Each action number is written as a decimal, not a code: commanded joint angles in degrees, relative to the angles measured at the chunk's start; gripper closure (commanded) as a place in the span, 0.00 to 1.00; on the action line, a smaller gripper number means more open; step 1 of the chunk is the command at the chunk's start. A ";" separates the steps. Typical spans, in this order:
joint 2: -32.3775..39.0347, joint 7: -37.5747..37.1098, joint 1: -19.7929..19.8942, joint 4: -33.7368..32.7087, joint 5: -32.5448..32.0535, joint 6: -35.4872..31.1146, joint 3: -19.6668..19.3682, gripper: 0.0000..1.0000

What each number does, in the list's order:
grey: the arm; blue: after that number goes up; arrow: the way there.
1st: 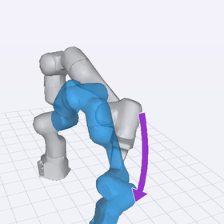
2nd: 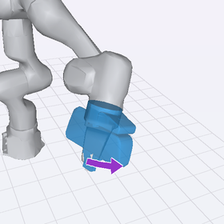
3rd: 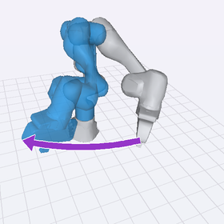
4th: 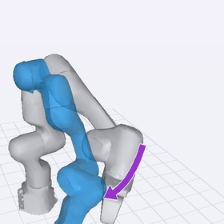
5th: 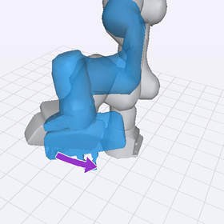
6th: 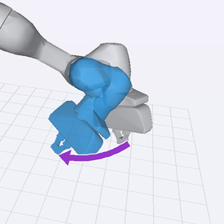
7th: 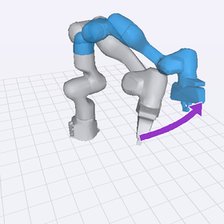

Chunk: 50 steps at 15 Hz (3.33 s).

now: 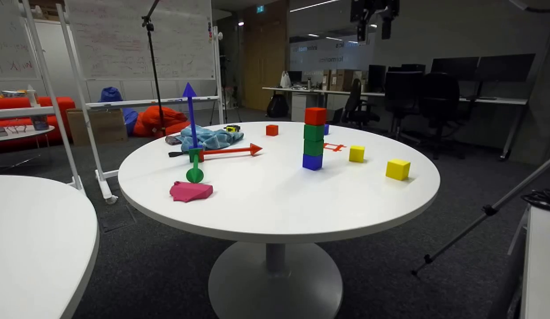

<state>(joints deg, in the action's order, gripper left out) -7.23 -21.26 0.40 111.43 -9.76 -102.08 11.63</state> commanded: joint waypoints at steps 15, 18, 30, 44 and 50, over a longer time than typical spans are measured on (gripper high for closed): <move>21.36 34.83 0.81 -16.87 15.83 -3.18 -9.01 0.00; 25.02 34.99 1.09 -20.58 18.14 -0.94 -8.74 0.00; 25.40 31.95 0.40 -20.25 18.52 -2.83 -8.59 0.00; 27.83 12.07 -1.59 -19.00 16.66 -7.09 -10.29 0.00; 33.06 14.52 -2.09 -21.46 10.52 -6.40 -11.49 0.00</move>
<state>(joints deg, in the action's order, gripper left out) 23.84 -7.70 -0.71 91.51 4.23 -108.16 1.23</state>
